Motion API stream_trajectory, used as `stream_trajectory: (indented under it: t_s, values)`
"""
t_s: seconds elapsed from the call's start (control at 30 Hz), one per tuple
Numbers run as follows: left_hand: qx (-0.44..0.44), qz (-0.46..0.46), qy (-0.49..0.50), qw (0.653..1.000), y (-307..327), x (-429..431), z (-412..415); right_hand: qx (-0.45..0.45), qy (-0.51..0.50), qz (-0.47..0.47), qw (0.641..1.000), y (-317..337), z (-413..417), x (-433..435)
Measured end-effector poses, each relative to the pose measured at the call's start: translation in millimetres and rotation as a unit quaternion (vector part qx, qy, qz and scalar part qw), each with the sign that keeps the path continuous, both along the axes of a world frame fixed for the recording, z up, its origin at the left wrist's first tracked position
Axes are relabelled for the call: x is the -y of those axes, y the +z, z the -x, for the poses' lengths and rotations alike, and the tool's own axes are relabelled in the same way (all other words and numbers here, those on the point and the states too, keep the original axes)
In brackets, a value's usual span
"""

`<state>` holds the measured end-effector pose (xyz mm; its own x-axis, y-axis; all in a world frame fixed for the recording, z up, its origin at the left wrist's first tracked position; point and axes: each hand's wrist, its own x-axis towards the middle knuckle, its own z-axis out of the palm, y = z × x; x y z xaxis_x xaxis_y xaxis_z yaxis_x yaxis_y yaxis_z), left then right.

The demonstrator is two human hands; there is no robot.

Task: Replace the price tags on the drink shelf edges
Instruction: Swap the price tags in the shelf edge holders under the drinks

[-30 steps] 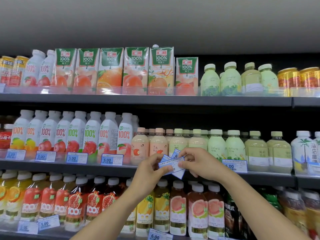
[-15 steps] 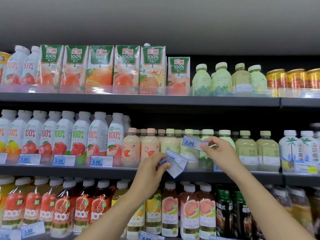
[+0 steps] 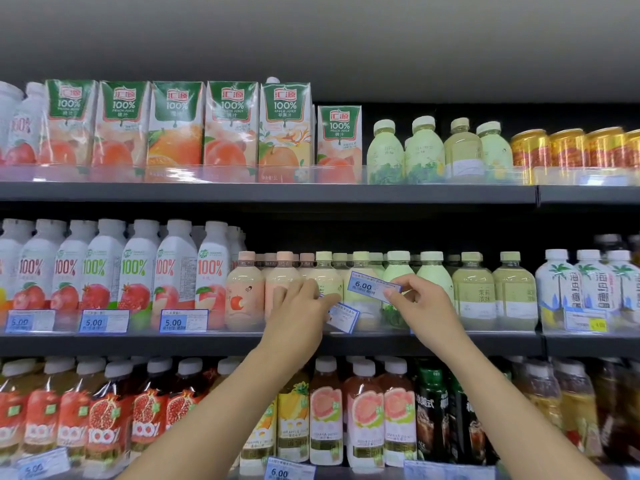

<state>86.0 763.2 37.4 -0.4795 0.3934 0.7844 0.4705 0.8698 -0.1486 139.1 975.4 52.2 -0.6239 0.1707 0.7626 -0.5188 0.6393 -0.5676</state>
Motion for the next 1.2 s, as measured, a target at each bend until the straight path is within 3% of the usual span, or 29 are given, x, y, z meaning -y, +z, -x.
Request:
stream_trajectory:
  t_s: [0.37,0.57,0.67,0.77,1.03,1.2]
  values:
    - [0.050,-0.059,-0.037,0.996,18,-7,-1,0.004,0.019,0.013,1.000,-10,15,1]
    - [-0.025,-0.178,-0.115,0.977,16,12,-15,-0.008,0.028,0.077,0.997,-7,18,2]
    - [0.005,-0.112,-0.148,0.983,-13,23,-12,-0.011,0.046,0.089,0.995,-8,15,6]
    - [-0.035,-0.017,-0.119,0.992,-44,30,3,-0.005,0.051,0.075,0.996,-13,17,13]
    - [-0.056,0.009,-0.076,0.996,-58,31,7,-0.043,0.027,0.042,0.998,-17,21,28]
    - [-0.123,0.026,-0.075,0.989,-70,30,12,-0.060,0.039,0.052,0.996,-16,19,32]
